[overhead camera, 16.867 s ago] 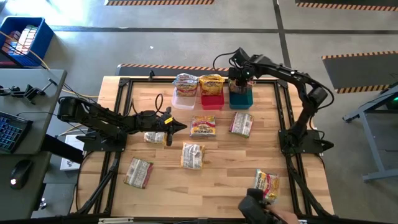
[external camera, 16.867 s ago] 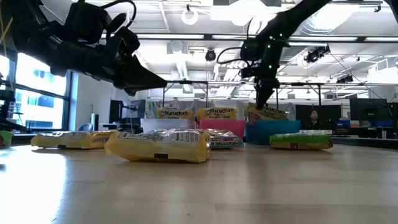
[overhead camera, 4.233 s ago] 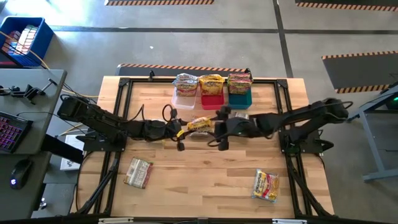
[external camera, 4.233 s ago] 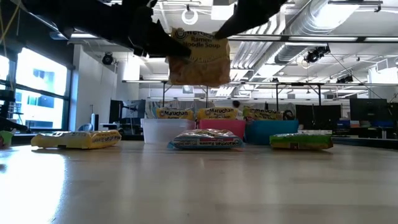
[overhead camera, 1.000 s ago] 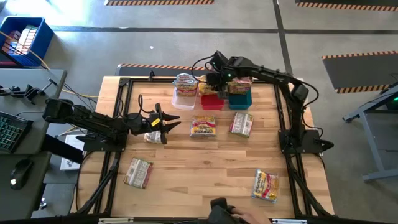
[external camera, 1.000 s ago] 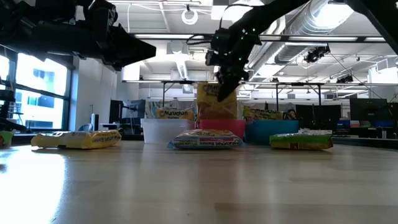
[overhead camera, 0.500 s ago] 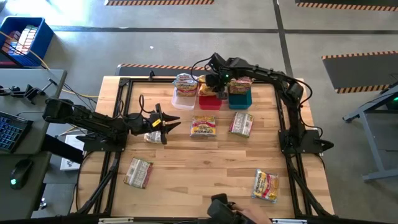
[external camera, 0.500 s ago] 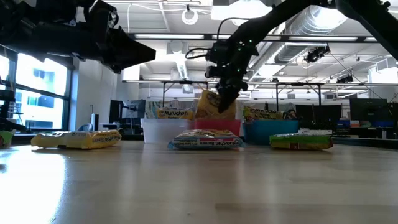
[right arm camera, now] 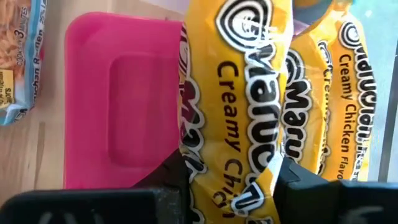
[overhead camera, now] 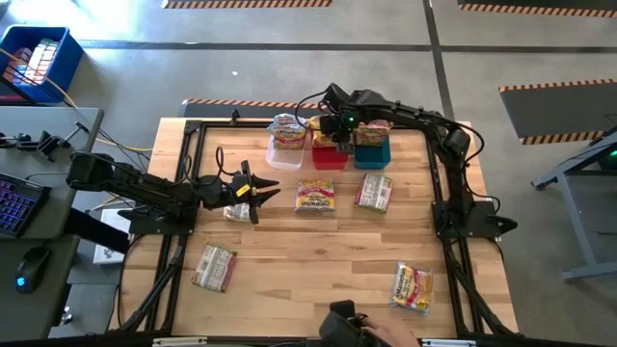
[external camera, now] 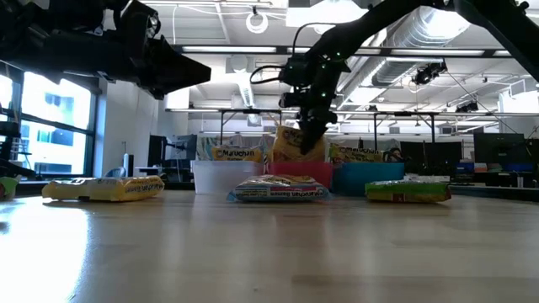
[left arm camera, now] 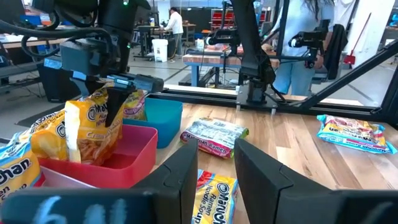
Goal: Sort Maruchan noodles
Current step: Put the yellow noodle pack into the red bin
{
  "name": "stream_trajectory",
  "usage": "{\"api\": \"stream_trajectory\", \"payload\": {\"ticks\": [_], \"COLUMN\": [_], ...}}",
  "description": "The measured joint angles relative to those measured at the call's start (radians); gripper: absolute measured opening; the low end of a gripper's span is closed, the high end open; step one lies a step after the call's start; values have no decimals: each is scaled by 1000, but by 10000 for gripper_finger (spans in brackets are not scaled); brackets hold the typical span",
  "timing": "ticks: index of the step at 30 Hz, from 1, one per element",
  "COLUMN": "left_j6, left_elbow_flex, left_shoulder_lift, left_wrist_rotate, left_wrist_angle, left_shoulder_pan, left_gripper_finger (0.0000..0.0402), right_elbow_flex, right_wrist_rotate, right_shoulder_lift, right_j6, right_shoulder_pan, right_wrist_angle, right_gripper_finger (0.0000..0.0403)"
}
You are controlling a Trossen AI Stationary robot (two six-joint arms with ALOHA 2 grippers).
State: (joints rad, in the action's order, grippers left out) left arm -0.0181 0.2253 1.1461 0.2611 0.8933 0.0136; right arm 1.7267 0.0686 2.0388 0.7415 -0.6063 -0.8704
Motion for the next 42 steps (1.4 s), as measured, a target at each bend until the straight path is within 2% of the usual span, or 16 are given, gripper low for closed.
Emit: {"api": "stream_trajectory", "payload": {"ticks": [17,31,35,42], "left_j6": [3,0,-4,-4], "left_elbow_flex": [0,0,0,0], "left_shoulder_lift": [0,0,0,0], "left_wrist_rotate": [0,0,0,0], "left_wrist_angle": [-3,-4,-5,-6], "left_shoulder_pan": [0,0,0,0], "left_gripper_finger": [93,92,92,92], "right_elbow_flex": [2,2,2,2], "right_wrist_rotate": [16,-4,-9,-24], "right_shoulder_lift": [56,56,56,56], "right_j6": [-39,-116,-132,-184], "right_shoulder_pan": [0,0,-1,-2], "right_wrist_angle": [81,127,135,148], "right_gripper_finger": [96,120,144,220]}}
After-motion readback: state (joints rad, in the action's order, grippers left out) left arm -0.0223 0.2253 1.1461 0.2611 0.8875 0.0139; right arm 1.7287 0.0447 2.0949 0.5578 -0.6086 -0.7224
